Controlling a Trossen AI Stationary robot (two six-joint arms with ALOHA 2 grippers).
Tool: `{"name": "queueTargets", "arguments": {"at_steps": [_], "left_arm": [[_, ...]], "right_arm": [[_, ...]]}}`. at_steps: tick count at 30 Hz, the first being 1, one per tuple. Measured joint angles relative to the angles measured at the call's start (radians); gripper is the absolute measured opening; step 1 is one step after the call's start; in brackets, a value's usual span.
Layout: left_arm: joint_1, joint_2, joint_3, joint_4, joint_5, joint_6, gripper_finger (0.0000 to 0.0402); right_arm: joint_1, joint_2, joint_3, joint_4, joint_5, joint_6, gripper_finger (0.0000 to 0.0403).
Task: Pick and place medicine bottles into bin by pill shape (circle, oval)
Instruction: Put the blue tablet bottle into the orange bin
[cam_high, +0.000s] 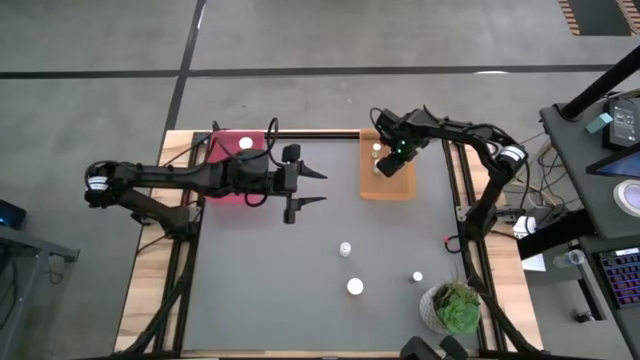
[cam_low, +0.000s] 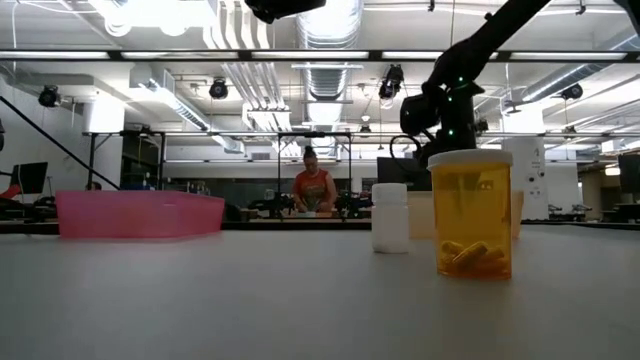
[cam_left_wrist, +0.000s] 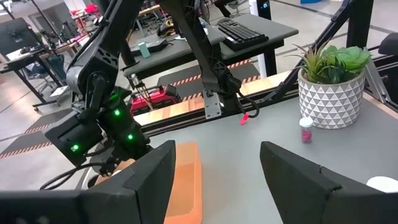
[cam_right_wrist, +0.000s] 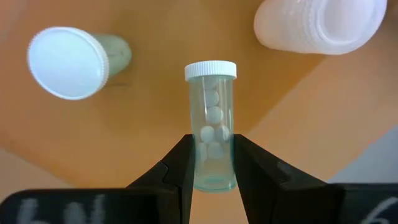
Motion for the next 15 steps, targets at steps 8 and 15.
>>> {"name": "queueTargets", "arguments": {"at_steps": [8, 15], "left_arm": [[0.0, 0.0, 0.0, 0.0, 0.0, 0.0, 0.0219], [0.0, 0.0, 0.0, 0.001, 0.0, 0.001, 0.0219]], "right_arm": [[0.0, 0.001, -0.003, 0.001, 0.0, -0.001, 0.0103], [0.0, 0.001, -0.003, -0.002, -0.001, -0.001, 0.015]]}}
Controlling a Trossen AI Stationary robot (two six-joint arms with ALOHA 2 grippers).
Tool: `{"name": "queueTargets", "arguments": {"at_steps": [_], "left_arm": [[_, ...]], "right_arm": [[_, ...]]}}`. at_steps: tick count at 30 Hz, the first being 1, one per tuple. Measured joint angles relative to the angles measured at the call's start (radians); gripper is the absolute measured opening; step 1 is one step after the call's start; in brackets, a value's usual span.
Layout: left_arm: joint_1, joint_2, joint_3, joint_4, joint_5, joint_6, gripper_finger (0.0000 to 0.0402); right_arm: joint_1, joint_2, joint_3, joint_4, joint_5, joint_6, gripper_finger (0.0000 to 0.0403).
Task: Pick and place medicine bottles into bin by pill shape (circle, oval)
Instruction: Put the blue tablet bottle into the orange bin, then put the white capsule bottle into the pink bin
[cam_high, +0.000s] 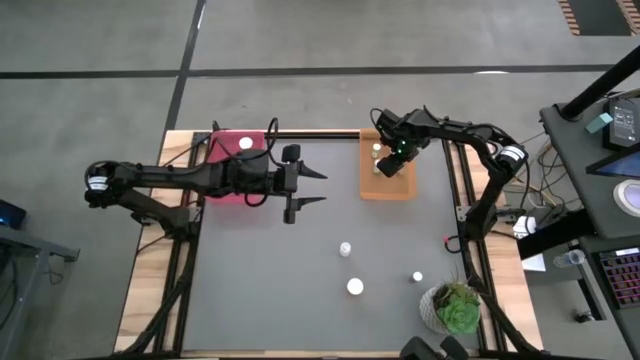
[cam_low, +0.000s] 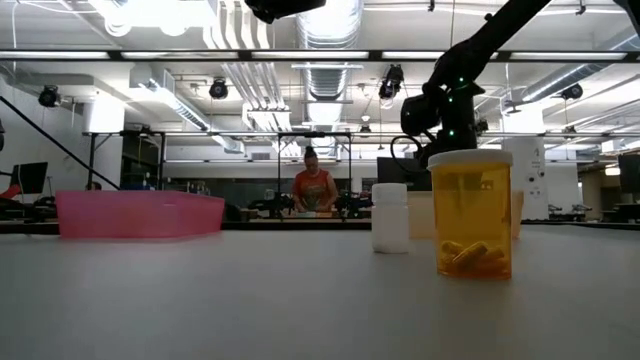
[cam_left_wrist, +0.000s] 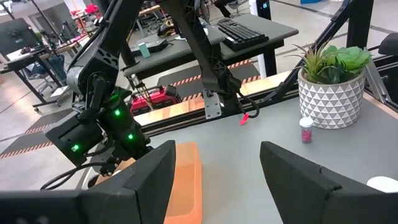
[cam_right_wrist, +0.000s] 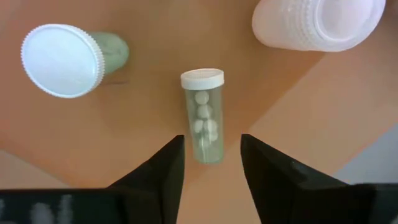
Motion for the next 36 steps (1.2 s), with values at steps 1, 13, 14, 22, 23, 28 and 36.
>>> {"name": "queueTargets", "arguments": {"at_steps": [1, 13, 14, 22, 23, 28, 36], "left_arm": [[0.0, 0.0, 0.0, 0.0, 0.0, 0.0, 0.0219], [-0.001, 0.0, -0.001, -0.015, 0.001, -0.007, 0.0219], [-0.002, 0.0, -0.001, -0.019, 0.001, -0.019, 0.0219], [-0.026, 0.0, -0.029, -0.02, 0.003, -0.054, 0.0219], [-0.03, 0.0, -0.035, -0.018, 0.003, -0.055, 0.0219], [-0.049, 0.001, -0.057, -0.017, 0.003, -0.105, 0.0219], [-0.077, 0.001, -0.06, -0.011, 0.003, -0.169, 0.0219]], "right_arm": [[0.0, 0.0, 0.0, 0.0, 0.0, 0.0, 0.0156], [0.036, -0.132, -0.001, -0.037, -0.002, 0.032, 0.0173], [0.051, -0.161, -0.002, -0.037, -0.002, 0.039, 0.0171], [0.271, -0.463, -0.112, 0.105, 0.0, 0.137, 0.015], [0.305, -0.509, -0.142, 0.147, 0.0, 0.147, 0.0148], [0.472, -0.714, -0.296, 0.366, 0.001, 0.193, 0.0139], [0.697, -0.954, -0.541, 0.83, 0.001, 0.037, 0.0122]]}}
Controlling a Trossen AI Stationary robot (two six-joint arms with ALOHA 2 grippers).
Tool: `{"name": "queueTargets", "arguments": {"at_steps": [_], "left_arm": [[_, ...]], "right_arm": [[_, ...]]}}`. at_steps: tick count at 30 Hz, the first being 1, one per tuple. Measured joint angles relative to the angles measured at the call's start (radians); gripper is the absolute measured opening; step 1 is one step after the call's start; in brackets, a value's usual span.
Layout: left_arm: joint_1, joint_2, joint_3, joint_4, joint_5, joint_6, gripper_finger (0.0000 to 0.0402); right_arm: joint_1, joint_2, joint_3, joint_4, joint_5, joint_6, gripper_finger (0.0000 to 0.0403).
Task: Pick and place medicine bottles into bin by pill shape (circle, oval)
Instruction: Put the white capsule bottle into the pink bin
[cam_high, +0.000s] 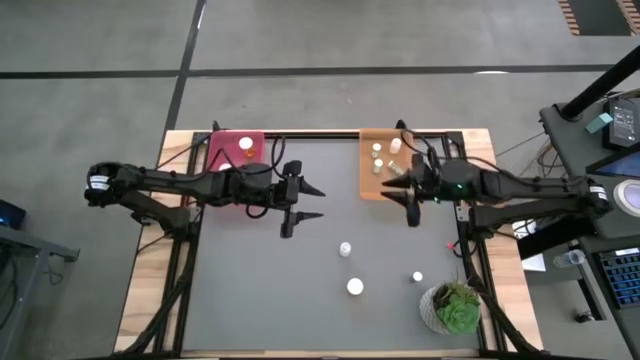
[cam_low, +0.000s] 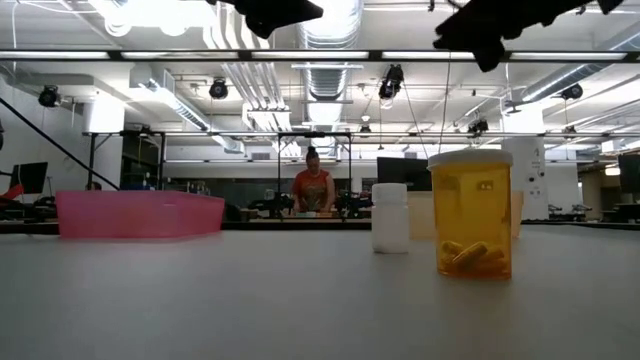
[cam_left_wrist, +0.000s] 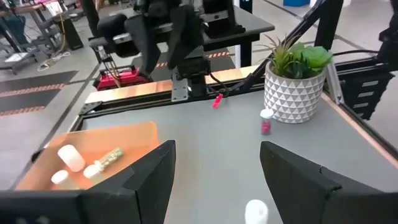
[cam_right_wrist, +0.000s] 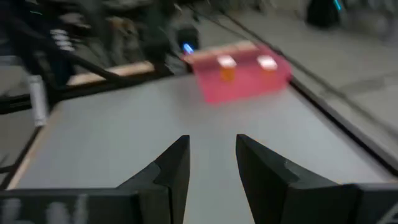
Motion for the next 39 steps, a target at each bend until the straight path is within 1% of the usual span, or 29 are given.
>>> {"name": "queueTargets", "arguments": {"at_steps": [4, 8, 10, 13, 16, 22, 29, 35, 39], "left_arm": [[-0.013, 0.021, -0.003, 0.015, 0.0, -0.04, 0.0219], [-0.028, 0.071, -0.005, 0.052, -0.001, -0.073, 0.0219], [-0.037, 0.107, -0.005, 0.087, -0.001, -0.088, 0.0219], [-0.045, 0.167, 0.008, 0.129, -0.001, -0.094, 0.0219], [-0.047, 0.221, 0.032, 0.143, -0.001, -0.099, 0.0219], [-0.054, 0.321, 0.065, 0.129, 0.0, -0.139, 0.0219], [-0.097, 0.426, 0.135, -0.035, 0.008, -0.138, 0.0219], [-0.131, 0.503, 0.165, -0.033, 0.012, -0.12, 0.0219], [-0.131, 0.547, 0.165, 0.022, 0.035, -0.12, 0.0219]], "right_arm": [[0.064, -0.065, -0.101, 0.162, -0.001, -0.083, 0.011], [0.111, -0.107, -0.199, 0.299, -0.008, -0.16, 0.0097], [0.127, -0.129, -0.24, 0.348, -0.042, -0.191, 0.009], [0.136, -0.161, -0.283, 0.416, -0.12, -0.223, 0.008], [0.135, -0.201, -0.309, 0.433, -0.155, -0.23, 0.0072], [0.135, -0.281, -0.341, 0.425, -0.158, -0.249, 0.0065], [0.134, -0.314, -0.343, 0.407, -0.158, -0.255, 0.0063], [0.134, -0.313, -0.343, 0.385, -0.158, -0.256, 0.0063], [0.134, -0.311, -0.343, 0.385, -0.158, -0.255, 0.0064]]}}
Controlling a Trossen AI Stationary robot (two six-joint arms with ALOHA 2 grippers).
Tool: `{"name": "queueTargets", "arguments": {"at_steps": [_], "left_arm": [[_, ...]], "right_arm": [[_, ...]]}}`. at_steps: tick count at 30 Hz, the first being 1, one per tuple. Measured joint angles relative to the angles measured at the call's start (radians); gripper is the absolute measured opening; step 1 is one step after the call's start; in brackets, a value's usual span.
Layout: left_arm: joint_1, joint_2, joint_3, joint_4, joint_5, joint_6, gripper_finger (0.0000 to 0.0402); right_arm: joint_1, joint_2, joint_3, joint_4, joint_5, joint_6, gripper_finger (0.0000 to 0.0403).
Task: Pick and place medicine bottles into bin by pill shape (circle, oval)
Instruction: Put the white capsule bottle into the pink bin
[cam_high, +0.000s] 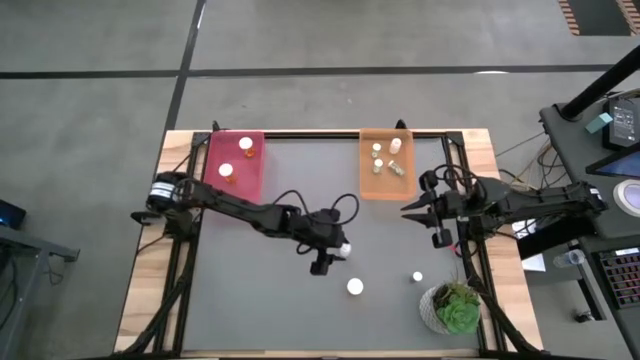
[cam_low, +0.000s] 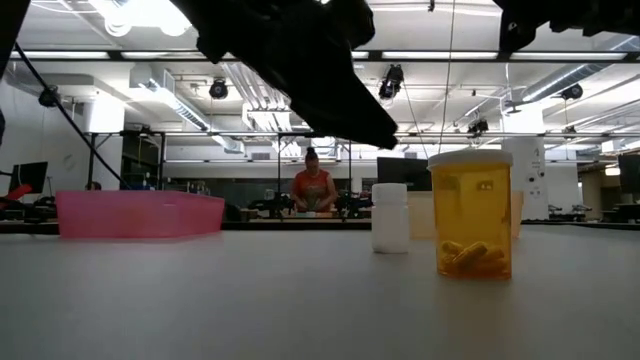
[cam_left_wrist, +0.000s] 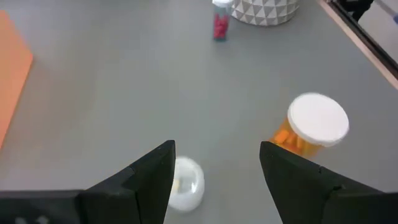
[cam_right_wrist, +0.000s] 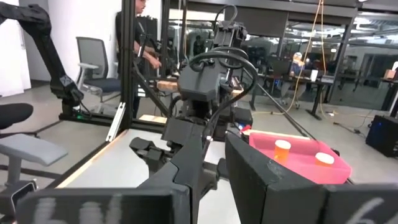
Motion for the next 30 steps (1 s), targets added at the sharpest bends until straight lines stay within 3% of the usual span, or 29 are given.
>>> {"name": "queueTargets", "arguments": {"at_steps": [20, 30], "left_arm": [[0.03, 0.055, -0.021, 0.055, -0.006, 0.0, 0.022], [0.041, 0.061, -0.022, 0.055, -0.032, 0.001, 0.0246]], "right_arm": [[0.0, 0.0, 0.0, -0.02, 0.0, -0.002, 0.0063], [0.0, 0.0, 0.0, -0.021, 0.0, -0.002, 0.0064]]}}
